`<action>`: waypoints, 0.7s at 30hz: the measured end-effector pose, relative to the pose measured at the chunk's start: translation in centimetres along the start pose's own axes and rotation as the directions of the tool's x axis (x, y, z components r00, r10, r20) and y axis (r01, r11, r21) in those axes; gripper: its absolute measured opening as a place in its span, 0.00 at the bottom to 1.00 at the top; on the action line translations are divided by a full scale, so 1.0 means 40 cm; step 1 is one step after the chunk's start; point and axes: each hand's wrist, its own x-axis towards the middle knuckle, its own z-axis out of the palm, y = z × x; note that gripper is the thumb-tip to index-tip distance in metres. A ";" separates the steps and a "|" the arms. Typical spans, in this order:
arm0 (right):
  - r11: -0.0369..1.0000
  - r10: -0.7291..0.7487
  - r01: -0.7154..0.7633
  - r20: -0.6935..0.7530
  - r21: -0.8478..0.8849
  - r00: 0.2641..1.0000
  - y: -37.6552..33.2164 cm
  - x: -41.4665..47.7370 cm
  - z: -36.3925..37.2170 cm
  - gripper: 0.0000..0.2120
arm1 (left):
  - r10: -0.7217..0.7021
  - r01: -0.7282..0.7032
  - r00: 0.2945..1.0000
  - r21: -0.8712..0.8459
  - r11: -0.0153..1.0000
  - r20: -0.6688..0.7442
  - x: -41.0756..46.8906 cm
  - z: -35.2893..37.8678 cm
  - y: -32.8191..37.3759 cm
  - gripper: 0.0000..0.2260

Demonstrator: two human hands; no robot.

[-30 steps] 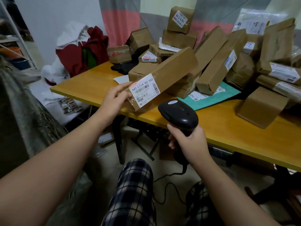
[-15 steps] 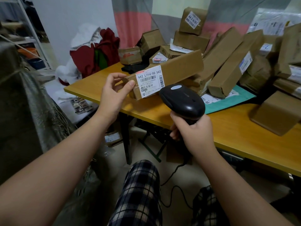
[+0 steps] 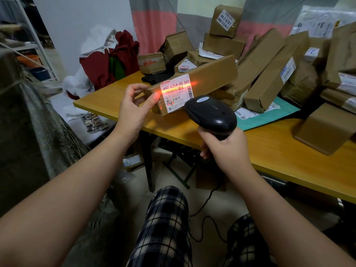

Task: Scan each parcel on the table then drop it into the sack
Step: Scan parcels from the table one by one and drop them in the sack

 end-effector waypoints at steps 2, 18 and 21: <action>1.000 -0.015 0.014 -0.009 -0.022 1.000 -0.002 -0.001 0.000 0.07 | -0.005 0.005 1.000 0.011 1.000 0.002 0.002 -0.002 -0.002 0.12; 0.999 -0.026 0.024 -0.045 -0.044 0.999 0.024 -0.057 -0.035 0.07 | -0.043 0.040 0.996 0.035 0.999 0.078 0.004 -0.008 -0.018 0.15; 0.999 -0.030 0.028 -0.050 -0.040 0.998 0.027 -0.061 -0.037 0.08 | -0.042 0.041 0.996 0.021 0.999 0.080 0.001 -0.002 -0.013 0.16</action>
